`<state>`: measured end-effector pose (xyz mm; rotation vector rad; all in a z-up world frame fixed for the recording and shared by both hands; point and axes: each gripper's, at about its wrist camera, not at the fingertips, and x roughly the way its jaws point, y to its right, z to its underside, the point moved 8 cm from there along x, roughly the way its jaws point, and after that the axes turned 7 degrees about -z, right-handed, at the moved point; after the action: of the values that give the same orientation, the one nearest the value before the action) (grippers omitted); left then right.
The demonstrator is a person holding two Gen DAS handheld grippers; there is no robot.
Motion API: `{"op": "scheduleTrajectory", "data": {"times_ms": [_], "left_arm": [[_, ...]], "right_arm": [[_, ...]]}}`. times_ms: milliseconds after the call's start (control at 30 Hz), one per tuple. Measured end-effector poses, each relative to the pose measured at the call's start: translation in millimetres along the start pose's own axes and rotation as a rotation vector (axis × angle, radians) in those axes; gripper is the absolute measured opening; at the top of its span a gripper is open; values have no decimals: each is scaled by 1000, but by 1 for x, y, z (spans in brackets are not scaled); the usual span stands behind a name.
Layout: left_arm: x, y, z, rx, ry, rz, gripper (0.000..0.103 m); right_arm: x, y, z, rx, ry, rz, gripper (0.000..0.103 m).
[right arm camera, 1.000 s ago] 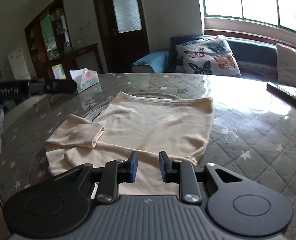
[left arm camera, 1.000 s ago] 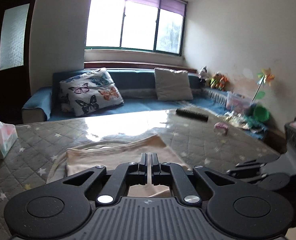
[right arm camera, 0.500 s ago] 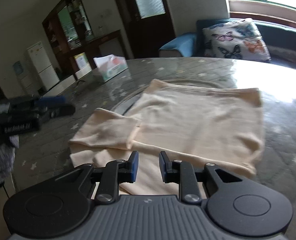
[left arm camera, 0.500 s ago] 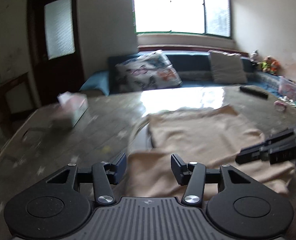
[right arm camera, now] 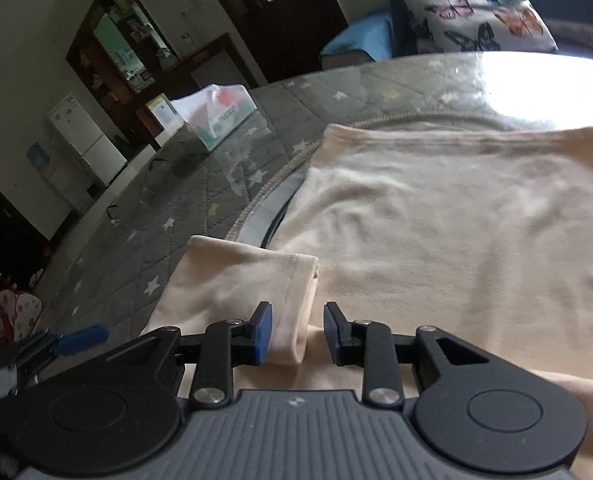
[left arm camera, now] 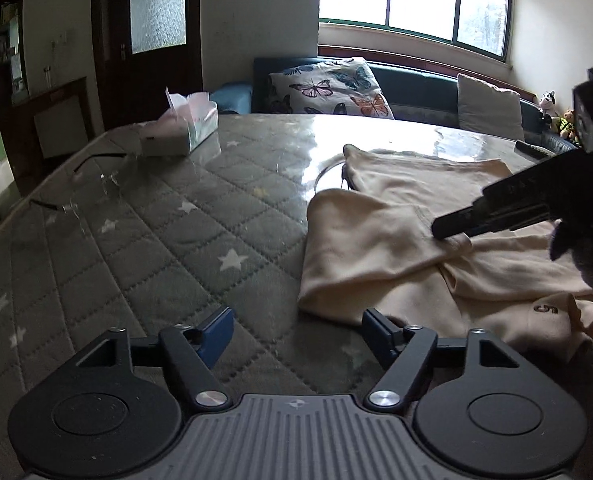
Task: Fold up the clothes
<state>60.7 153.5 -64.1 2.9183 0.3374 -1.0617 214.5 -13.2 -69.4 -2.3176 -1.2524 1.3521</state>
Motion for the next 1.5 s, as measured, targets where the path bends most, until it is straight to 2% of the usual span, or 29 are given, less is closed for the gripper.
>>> {"op": "scheduleTrajectory", "data": {"times_ms": [133,167,267,333,533,767,1000,1200,1400,1500], "left_arm": [[0,6,0,-3,-3,12,79],[1,7,0,1,-3,12,80],[2,14,-1,8,-2,14,83],[3,20,-2,11,-5,15,86],[4,39,-6,41,6,10,88],[10,57,-5,134,14,-56,88],[6,59,-4,193,41,-102,88],[2,57,0,214,50,-112,88],[-1,56,0,246,48,-111,88],[-8,54,0,268,45,-76,88]], "right_arm": [[8,-1,-1,25,-10,-24,27],[9,-3,-2,22,-18,-35,17],[5,-9,-5,4,-2,-24,5],[-5,-15,-12,-1,30,-35,4],[-43,-40,-31,-77,112,-40,4],[-102,-73,-56,-167,210,-56,4],[-153,-68,-59,-215,272,10,4],[-175,-17,-23,-139,246,119,4],[-144,52,41,-8,108,225,5],[-141,65,61,24,76,233,7]]}}
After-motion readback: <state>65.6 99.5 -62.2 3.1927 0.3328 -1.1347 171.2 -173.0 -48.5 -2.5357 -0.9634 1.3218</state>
